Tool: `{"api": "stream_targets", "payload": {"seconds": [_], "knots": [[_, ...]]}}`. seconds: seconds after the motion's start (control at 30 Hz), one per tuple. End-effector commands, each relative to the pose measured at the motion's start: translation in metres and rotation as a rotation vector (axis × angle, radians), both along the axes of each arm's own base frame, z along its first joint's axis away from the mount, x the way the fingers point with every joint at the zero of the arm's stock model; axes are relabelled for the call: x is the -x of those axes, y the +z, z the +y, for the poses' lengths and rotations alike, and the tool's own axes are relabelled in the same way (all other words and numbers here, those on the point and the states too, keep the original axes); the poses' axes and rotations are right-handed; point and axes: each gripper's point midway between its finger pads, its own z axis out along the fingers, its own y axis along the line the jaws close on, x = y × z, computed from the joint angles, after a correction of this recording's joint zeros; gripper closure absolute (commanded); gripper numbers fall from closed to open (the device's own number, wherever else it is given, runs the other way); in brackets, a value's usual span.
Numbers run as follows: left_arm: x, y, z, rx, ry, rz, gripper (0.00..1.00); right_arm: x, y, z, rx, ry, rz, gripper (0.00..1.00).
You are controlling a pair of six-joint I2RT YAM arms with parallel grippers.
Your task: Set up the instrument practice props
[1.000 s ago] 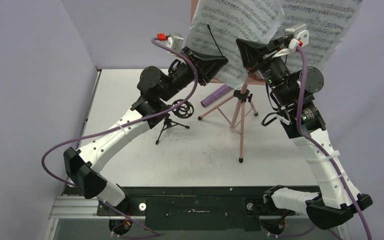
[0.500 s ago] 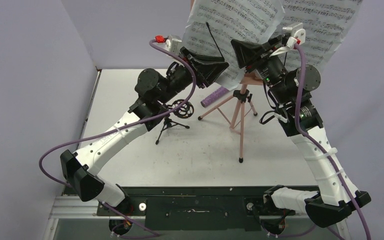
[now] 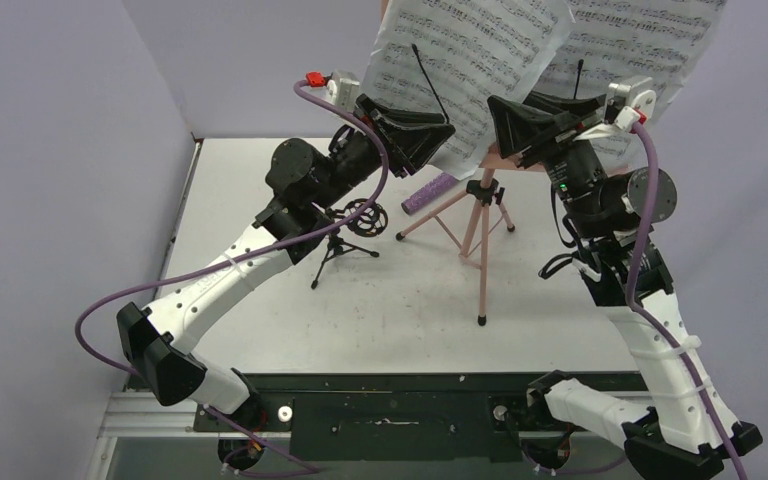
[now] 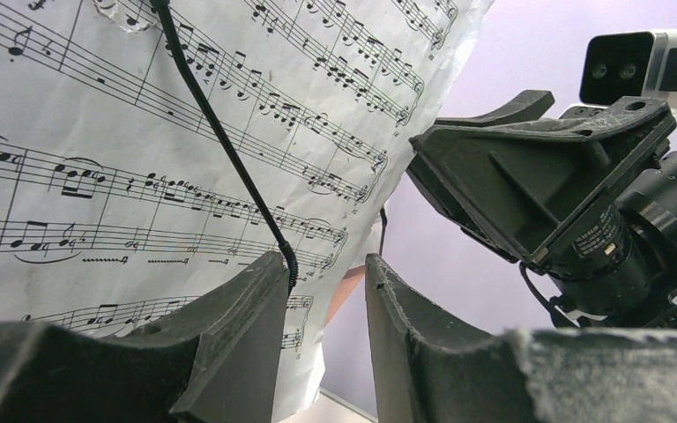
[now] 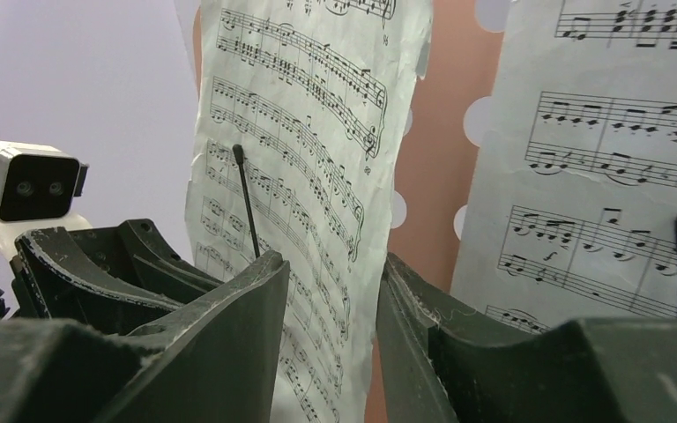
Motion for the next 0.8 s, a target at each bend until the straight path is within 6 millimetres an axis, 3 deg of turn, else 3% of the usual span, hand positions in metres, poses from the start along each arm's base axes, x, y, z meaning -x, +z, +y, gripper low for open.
{"api": "stream_targets", "payload": {"seconds": [0.0, 0.33, 0.77], "knots": [[0.011, 0.020, 0.012, 0.035, 0.008, -0.047, 0.64, 0.003, -0.004, -0.009, -0.017, -0.036, 0.017, 0.60], [0.009, 0.014, 0.010, 0.029, 0.005, -0.038, 0.64, -0.013, -0.041, -0.006, 0.025, -0.060, 0.102, 0.66], [0.007, 0.009, 0.013, 0.030, 0.013, -0.026, 0.64, -0.005, -0.018, -0.013, 0.021, -0.082, 0.036, 0.93]]}}
